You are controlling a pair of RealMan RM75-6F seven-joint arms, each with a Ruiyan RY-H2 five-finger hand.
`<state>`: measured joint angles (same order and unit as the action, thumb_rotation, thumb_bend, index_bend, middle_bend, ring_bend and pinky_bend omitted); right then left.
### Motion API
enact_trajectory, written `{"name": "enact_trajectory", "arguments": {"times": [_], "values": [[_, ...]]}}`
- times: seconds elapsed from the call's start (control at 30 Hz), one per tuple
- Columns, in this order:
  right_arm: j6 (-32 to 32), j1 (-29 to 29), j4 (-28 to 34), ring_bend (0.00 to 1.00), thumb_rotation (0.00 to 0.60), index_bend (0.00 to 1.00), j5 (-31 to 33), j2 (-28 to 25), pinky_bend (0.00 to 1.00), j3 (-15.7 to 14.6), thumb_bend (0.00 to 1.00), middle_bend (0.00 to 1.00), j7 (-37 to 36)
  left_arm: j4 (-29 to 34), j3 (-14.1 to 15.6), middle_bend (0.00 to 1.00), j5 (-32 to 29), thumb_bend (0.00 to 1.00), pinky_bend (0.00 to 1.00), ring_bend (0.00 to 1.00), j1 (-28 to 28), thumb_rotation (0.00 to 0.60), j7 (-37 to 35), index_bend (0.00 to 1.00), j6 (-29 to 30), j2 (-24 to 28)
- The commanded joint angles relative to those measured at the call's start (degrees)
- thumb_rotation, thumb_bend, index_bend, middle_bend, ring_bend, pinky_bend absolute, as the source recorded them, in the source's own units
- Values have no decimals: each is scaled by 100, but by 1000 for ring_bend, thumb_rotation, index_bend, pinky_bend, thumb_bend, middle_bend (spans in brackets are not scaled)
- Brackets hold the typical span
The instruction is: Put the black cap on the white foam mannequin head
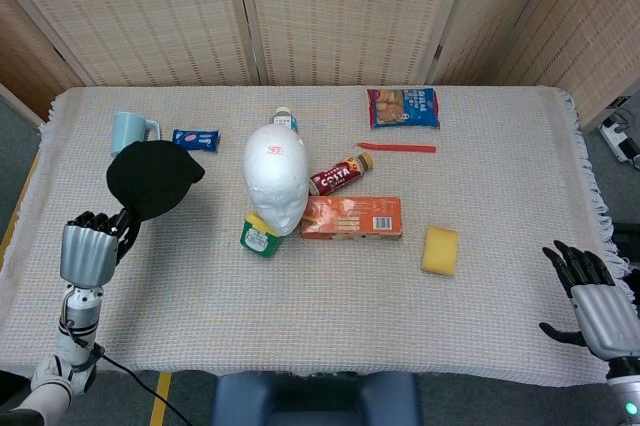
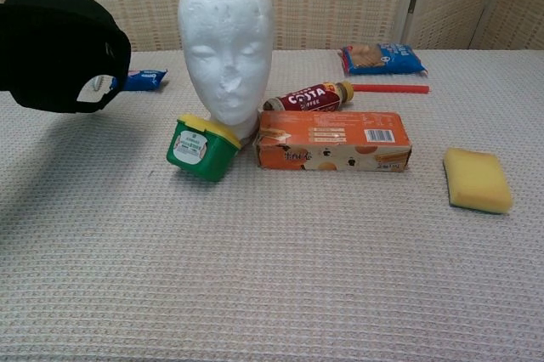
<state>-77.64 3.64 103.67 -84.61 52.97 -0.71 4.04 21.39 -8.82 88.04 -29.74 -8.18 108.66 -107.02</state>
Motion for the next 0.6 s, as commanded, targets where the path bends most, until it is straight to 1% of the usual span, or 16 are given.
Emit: {"name": "enact_trajectory", "arguments": {"times": [0.03,0.2,0.37,0.6], "values": [[39,14,9,0,600,0,66,-40,0,15,68,0,-55,295,-166,1000,59,544,1000,1000,-537,600,415,780,23,278],[123,51,4,0,600,0,145,-58,0,32,67,0,-79,839,-355,1000,83,545,1000,1000,-1042,600,888,780,-95,522],[161,78,9,0,600,0,211,-73,0,63,67,0,-123,1349,-526,1000,107,547,1000,1000,-1476,600,1314,780,-275,629],[247,120,-8,0,600,0,315,-100,0,94,67,0,-178,1843,-497,1000,368,547,1000,1000,-1925,600,1848,780,-431,526]]}}
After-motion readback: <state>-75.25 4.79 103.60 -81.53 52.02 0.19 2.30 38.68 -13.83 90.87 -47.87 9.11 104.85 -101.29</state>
